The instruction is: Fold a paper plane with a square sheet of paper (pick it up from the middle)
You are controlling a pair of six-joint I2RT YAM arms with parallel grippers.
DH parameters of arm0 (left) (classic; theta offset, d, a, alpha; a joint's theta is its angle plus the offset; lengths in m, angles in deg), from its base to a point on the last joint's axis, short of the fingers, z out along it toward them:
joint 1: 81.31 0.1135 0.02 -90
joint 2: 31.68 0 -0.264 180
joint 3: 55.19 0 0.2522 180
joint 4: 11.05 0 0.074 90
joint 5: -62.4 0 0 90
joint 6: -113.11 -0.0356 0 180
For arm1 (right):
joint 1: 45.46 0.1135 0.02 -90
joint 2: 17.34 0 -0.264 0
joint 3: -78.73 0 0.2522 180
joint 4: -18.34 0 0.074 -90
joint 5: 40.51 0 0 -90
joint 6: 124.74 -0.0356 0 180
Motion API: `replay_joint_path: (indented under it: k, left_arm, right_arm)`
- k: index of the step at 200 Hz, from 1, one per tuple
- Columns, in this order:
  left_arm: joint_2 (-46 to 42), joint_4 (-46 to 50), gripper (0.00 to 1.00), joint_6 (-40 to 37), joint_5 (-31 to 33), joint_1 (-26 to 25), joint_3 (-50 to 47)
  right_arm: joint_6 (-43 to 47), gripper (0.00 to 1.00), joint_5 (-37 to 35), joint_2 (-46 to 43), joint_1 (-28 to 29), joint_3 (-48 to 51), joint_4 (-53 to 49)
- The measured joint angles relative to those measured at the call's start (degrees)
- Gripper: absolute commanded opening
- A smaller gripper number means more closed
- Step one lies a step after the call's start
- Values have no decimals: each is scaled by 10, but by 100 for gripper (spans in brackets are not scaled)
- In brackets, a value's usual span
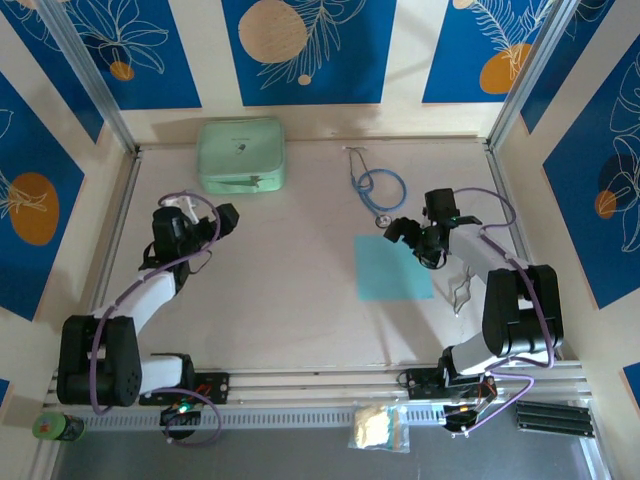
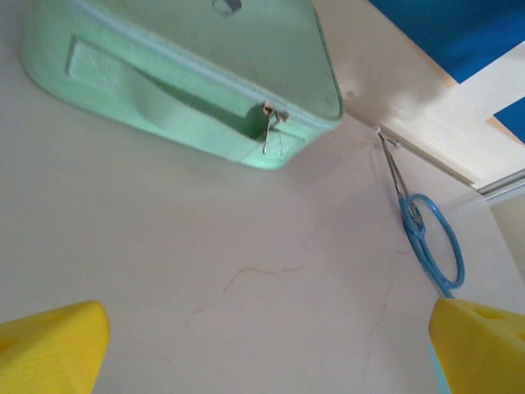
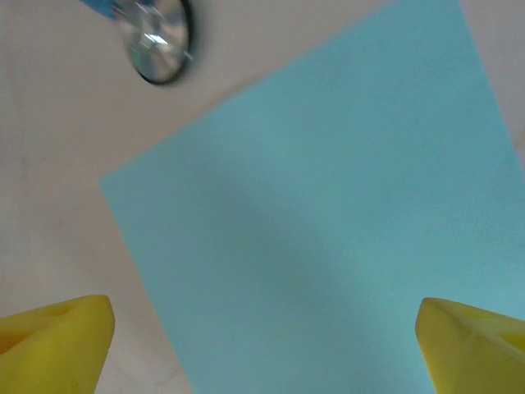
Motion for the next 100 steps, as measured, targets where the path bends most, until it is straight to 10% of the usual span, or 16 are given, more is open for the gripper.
replay_joint_path:
  k: [100]
  left_arm:
    - [46, -4, 99, 54, -44, -2, -4]
  right_arm:
    - [-41, 95, -45, 46, 23, 11, -40]
